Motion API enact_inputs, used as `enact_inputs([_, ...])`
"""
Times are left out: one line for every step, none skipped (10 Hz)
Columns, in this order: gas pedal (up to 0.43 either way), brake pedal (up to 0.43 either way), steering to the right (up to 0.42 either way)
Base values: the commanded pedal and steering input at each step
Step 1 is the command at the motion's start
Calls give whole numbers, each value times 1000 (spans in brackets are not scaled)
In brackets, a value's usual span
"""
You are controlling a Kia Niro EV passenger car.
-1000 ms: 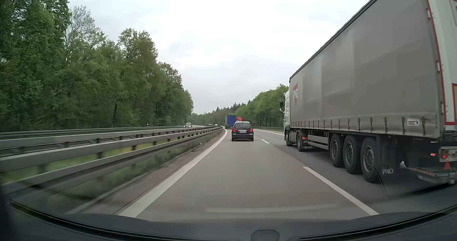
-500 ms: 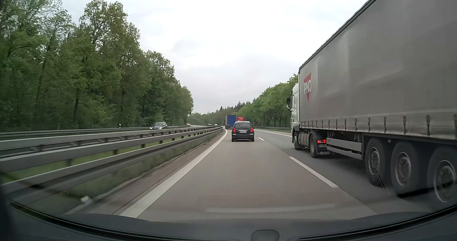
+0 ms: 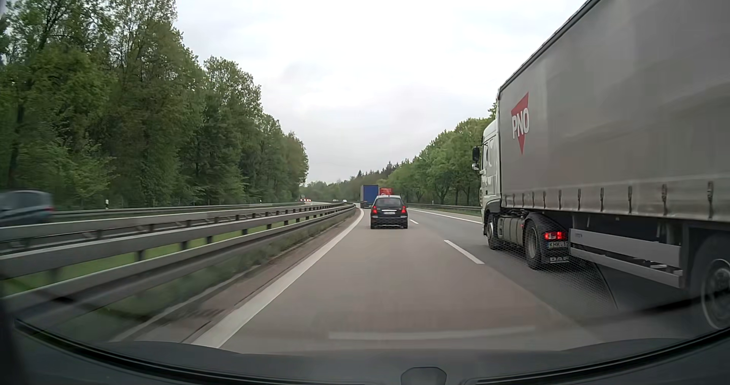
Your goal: Follow the waypoints while adhering to traffic rules and regulations
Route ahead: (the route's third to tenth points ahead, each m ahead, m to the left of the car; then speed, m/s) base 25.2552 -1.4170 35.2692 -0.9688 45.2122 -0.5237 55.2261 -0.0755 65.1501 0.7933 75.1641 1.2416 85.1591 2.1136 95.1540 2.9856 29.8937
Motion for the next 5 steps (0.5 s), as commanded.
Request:
enact_inputs([0,0,-8])
enact_inputs([0,0,-8])
enact_inputs([0,0,-7])
enact_inputs([0,0,-7])
enact_inputs([0,0,-7])
